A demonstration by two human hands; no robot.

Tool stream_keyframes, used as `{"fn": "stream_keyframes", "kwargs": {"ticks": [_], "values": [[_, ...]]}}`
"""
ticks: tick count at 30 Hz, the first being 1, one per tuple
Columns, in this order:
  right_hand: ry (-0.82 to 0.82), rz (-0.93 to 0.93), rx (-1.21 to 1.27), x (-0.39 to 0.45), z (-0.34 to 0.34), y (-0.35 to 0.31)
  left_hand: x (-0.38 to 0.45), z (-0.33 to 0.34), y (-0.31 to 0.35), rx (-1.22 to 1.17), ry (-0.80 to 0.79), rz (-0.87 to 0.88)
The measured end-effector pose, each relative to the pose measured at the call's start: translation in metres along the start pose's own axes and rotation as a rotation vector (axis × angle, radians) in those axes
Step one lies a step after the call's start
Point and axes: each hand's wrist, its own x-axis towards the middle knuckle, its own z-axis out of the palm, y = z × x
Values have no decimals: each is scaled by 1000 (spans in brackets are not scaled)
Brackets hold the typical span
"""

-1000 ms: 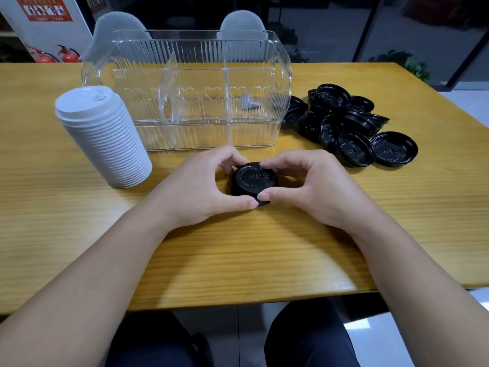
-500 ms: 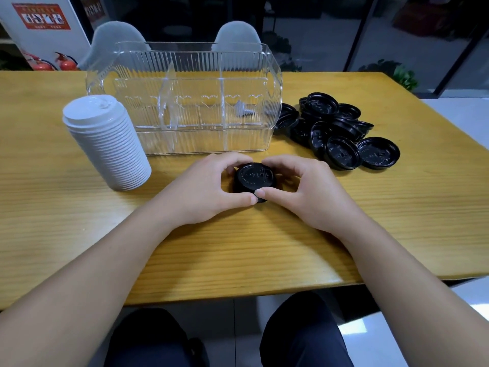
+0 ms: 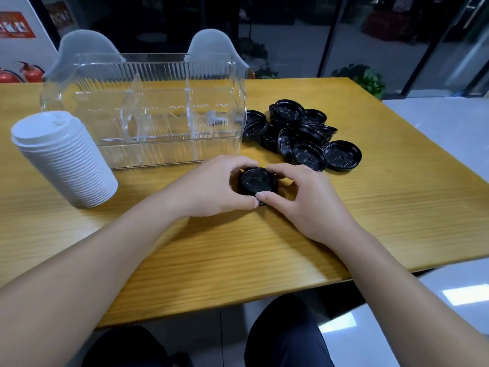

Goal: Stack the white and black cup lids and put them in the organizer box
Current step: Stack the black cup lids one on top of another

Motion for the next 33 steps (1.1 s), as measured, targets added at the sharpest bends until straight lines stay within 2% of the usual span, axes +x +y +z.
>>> {"fn": "stream_keyframes", "kwargs": {"ticks": [5,8,11,15,18,23,33], "values": [[47,9,27,-3,1,5,6,7,-14,-94,12,37],[199,-40,-2,-1,-1,7,2,13,-26,-126,61,46],[387,-50,-200,15,-9,19,2,17,-29,-122,81,52],[370,53,-486,38,-15,33,3,18,-31,-111,100,64],[379,-12,-606,38,-5,37,2,17,-32,-108,106,71],[418,-34,-561,33,-5,41,-1,14,-30,-86,123,68],[306,33,-201,23,-8,33,-6,6,-26,-45,67,56]]}}
